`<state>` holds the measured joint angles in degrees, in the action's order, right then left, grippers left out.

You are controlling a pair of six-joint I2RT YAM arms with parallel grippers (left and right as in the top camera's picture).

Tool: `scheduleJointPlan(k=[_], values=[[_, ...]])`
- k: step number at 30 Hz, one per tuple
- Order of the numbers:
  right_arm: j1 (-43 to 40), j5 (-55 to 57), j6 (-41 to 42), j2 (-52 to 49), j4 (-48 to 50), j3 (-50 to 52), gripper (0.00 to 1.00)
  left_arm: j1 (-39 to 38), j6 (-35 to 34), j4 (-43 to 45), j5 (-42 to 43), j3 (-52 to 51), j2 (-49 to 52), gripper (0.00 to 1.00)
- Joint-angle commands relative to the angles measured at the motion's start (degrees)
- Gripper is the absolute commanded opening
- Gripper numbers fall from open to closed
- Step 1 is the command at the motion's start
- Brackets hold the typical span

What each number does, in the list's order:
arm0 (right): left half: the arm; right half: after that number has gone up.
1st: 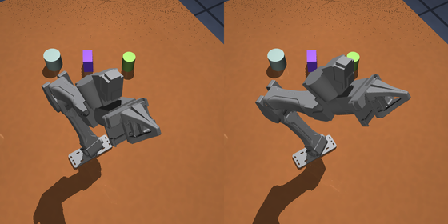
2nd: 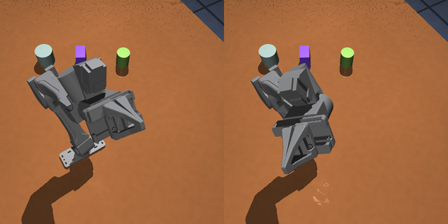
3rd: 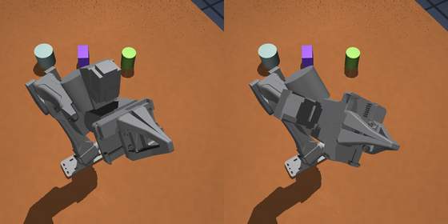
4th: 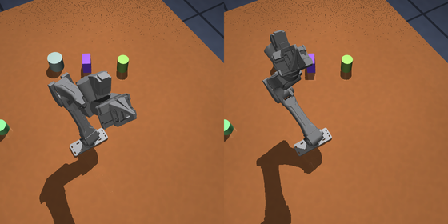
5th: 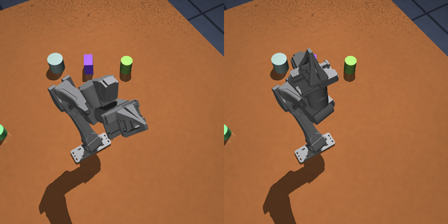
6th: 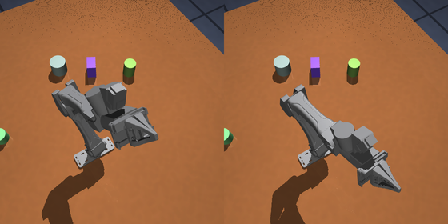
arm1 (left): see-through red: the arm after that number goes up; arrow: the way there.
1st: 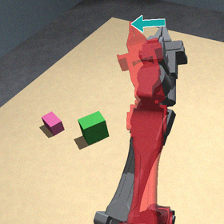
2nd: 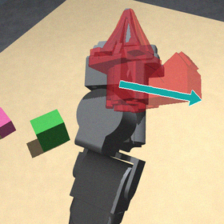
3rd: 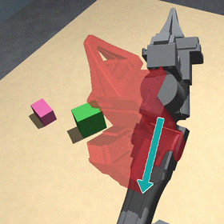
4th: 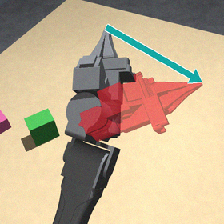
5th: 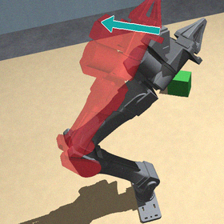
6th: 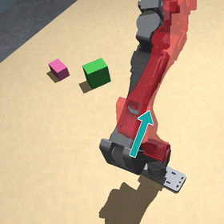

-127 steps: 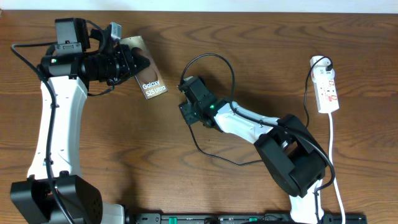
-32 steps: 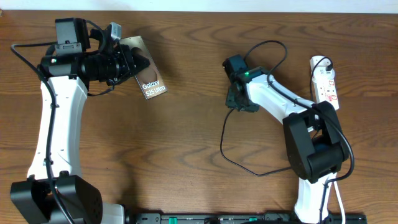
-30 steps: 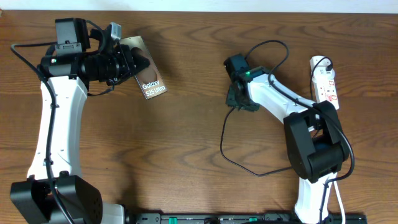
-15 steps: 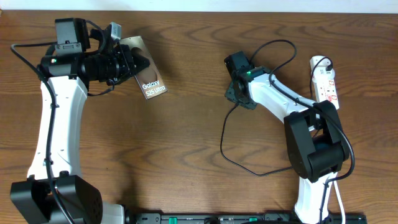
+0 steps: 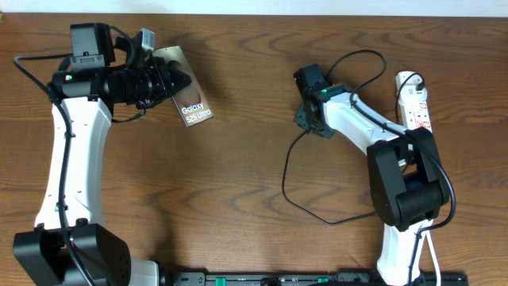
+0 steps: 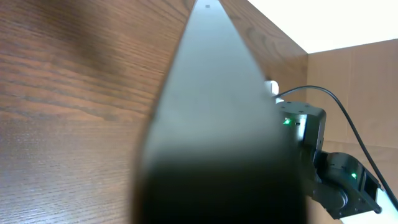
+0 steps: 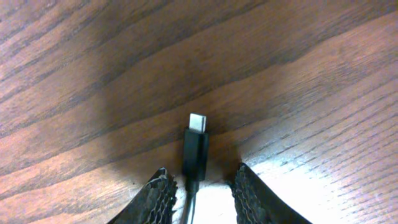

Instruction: Plug charger to phone and switch on socket

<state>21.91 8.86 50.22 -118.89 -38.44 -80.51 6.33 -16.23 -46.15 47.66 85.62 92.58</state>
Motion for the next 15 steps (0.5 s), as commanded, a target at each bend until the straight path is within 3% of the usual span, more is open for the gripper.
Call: scheduleJointPlan(k=[1,3,5,6,11,15], values=[[-0.2,0.7,-0.5,-1.2,0.2,0.7,0.32,0.1,1.0,0.1,1.1,0.9,-0.8,0.07],[-0.2,0.7,-0.5,-1.2,0.7,0.7,0.22,0.1,1.0,0.1,1.1,0.9,-0.8,0.07],[-0.2,0.6,-0.5,-1.2,1.0,0.7,0.04,0.1,1.0,0.1,1.1,0.9,-0.8,0.07],[-0.2,0.3,-0.5,-1.2,1.2,0.7,0.01,0.1,1.0,0.1,1.1,0.9,-0.8,0.07],[-0.7,-6.0,-4.6,-0.9,0.9,0.7,0.03,0.1,1.0,0.2,1.2,0.9,-0.8,0.07],[-2.0,-7.1,-5.1,-0.8,0.2,0.7,0.16,0.1,1.0,0.1,1.2,0.9,-0.8,0.07]])
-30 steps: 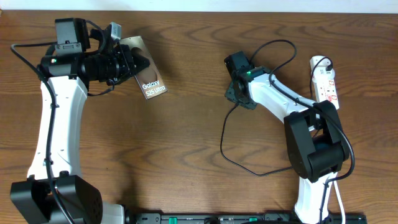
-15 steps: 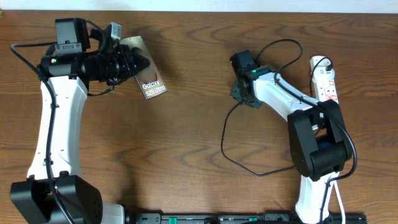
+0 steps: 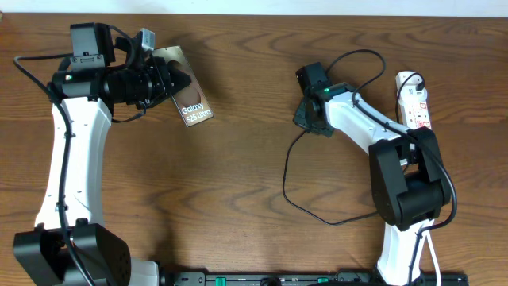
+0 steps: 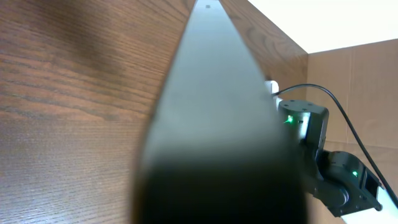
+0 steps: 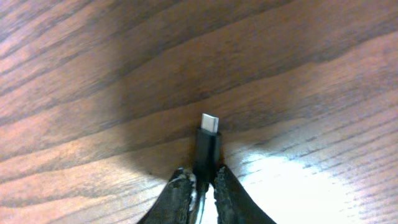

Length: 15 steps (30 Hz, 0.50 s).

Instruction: Plug charger to phone and switch on socket

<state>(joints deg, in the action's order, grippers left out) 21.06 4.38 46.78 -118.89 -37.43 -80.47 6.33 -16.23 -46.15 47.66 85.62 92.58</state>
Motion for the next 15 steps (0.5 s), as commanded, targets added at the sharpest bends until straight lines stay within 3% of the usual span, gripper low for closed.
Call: scheduleJointPlan(k=[1,9,13,15], values=[[-1.7,-2.6,-1.7,-0.8,-1.4,0.6,0.19,0.1,1.0,0.1,1.2,0.9,-0.8,0.07],[-0.8,-2.6,-0.9,-1.7,-1.5,0.7,0.19,0.1,1.0,0.2,1.1,0.9,-0.8,0.07],[-0.1,-2.6,-0.1,-3.0,-1.4,0.7,0.1,0.1,1.0,0.2,1.2,0.9,-0.8,0.07],[-0.1,-2.6,-0.1,-3.1,-1.5,0.7,0.01,0.1,1.0,0.2,1.2,0.9,-0.8,0.07]])
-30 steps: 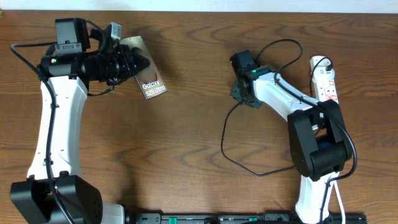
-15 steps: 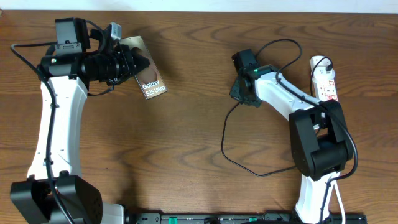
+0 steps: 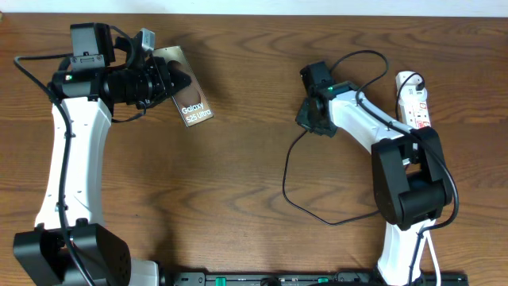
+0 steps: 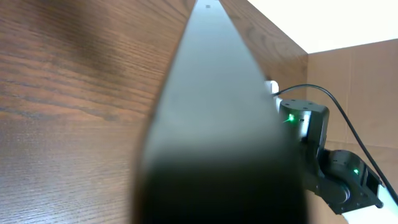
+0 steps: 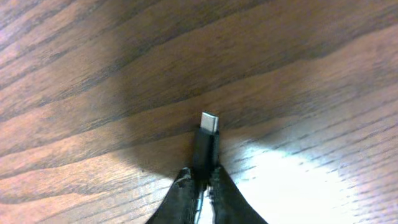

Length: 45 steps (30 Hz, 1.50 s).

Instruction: Plug charger to phone and switch on socket

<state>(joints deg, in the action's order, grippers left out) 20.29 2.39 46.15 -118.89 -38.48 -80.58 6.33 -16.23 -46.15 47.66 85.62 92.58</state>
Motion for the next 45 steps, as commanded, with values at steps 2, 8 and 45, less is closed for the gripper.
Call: scheduleJointPlan(k=[2,8,45], values=[[0.6,-0.7,-0.2,-3.0,0.1,0.8,0.01,0.1,1.0,0.2,1.2,0.9,-0.8,0.07],[-1.7,-8.8,-15.1,3.0,0.6,0.7,0.01,0.1,1.0,1.2,4.1,0.9,-0.8,0.07],[-7.1,-91.9,-67.0,17.2,-3.9,0.7,0.01,-12.5,-14.0,41.3,23.6,0.9,-0.9,0.07]])
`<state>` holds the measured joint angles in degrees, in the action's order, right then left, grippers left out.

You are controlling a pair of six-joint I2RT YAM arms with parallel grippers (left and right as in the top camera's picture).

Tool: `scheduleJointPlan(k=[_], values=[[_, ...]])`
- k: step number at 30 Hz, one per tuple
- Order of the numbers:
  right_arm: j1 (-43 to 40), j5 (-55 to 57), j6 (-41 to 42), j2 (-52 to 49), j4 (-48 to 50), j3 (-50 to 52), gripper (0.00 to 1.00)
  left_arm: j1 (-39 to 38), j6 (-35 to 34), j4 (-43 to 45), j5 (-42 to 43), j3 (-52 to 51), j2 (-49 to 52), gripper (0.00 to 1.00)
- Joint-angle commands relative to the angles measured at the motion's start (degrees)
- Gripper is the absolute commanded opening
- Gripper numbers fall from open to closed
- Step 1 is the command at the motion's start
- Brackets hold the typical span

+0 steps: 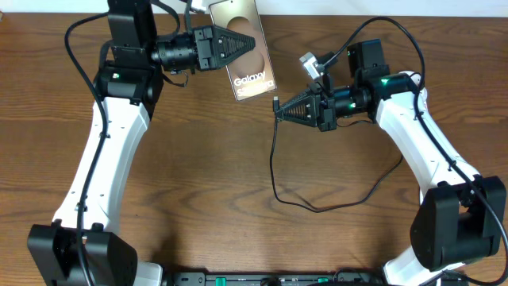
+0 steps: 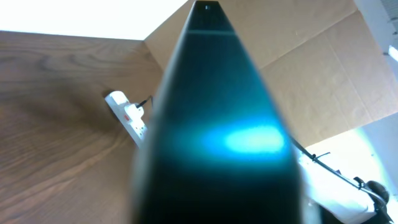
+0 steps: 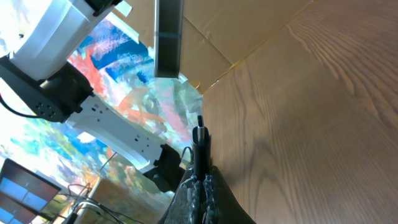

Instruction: Plug charger to phone and switch on socket

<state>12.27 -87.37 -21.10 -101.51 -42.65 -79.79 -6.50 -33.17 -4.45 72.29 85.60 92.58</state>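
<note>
A gold phone [image 1: 248, 48] marked Galaxy is held raised above the table's far middle, my left gripper [image 1: 225, 46] shut on its upper part. Seen edge-on, the phone [image 2: 214, 124] fills the left wrist view. My right gripper [image 1: 287, 110] is shut on the black charger plug [image 1: 275, 104], just right of and below the phone's lower end. In the right wrist view the plug [image 3: 200, 144] points up toward the phone's end [image 3: 168, 38]. The black cable [image 1: 275, 171] hangs down and loops over the table. The white socket strip [image 2: 127, 116] shows only in the left wrist view.
The brown wooden table [image 1: 198, 199] spans the overhead view. The cable loop [image 1: 349, 199] lies at the middle right. Cardboard panels [image 2: 311, 68] stand beyond the table's far edge. A black rail [image 1: 309, 278] runs along the near edge.
Both arms have lifted. The left gripper carried the phone from the far left toward the far middle. The right gripper, still shut on the plug, raised it off the table up to the phone's lower end.
My left gripper held the phone at the far left throughout. My right gripper stood open around the plug lying on the table, then was shut on it. Now both are raised, with plug and phone brought close together at the far middle.
</note>
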Motion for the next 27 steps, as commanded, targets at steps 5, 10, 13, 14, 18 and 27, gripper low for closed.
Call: scheduleJointPlan(k=[5,10,13,14,18,27], values=[[2.1,-2.1,0.3,-0.2,0.2,-0.1,0.01,-0.1,6.1,-12.6,-15.3,0.9,-0.9,0.08],[3.1,-2.1,2.1,-0.2,0.5,-0.1,0.01,-1.7,3.5,-13.2,-15.8,0.9,-0.9,0.07],[3.3,-2.1,4.1,-0.2,0.5,-0.1,0.01,-1.6,-4.2,-7.9,-12.5,0.9,-0.9,0.07],[3.3,-2.1,4.5,-0.2,0.7,-0.1,0.01,-1.5,-6.4,-5.9,-11.0,0.9,-0.9,0.07],[3.1,-2.1,4.9,-0.2,1.2,-0.1,0.01,-1.2,-12.1,-1.2,-6.7,0.9,-0.9,0.07],[3.5,-2.2,4.8,-0.1,2.6,-0.1,0.01,-1.2,-5.7,-1.5,-1.3,0.9,-0.8,0.07]])
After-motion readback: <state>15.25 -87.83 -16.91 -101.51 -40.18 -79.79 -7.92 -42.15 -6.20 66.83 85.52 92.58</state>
